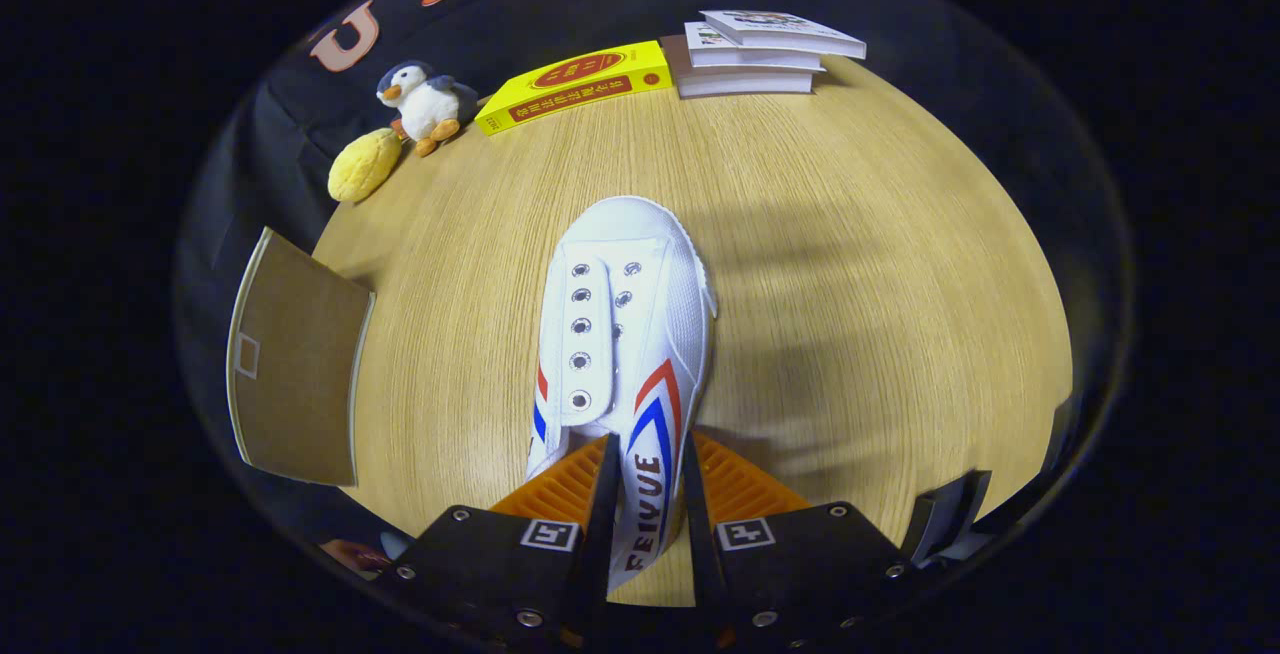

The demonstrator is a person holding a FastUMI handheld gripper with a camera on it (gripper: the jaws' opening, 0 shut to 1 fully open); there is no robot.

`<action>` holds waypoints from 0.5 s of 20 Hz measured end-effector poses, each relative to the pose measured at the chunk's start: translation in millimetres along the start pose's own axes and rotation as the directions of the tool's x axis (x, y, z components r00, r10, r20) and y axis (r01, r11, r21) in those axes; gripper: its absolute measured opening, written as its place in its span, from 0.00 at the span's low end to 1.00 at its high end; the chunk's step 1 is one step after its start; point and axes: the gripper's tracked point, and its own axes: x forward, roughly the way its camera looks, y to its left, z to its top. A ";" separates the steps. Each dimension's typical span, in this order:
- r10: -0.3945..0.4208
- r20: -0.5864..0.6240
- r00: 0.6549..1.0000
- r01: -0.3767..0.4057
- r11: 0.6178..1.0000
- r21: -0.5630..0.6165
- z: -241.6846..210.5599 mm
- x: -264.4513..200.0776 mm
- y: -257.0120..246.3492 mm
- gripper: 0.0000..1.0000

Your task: Open the storage box then place both shoes into the box .Put the left shoe in first, then the right shoe, with the right side of both shoes facing outward in a uniform manner.

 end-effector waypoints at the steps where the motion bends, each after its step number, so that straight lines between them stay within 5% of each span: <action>1: -0.001 0.001 1.000 0.001 1.000 0.012 0.7 0.6 -0.6 0.32; 6: -0.006 0.041 0.999 0.003 0.997 0.076 2.7 -3.2 -4.5 0.07; 10: -0.002 0.088 0.996 -0.010 0.990 0.140 10.7 -16.4 5.4 0.03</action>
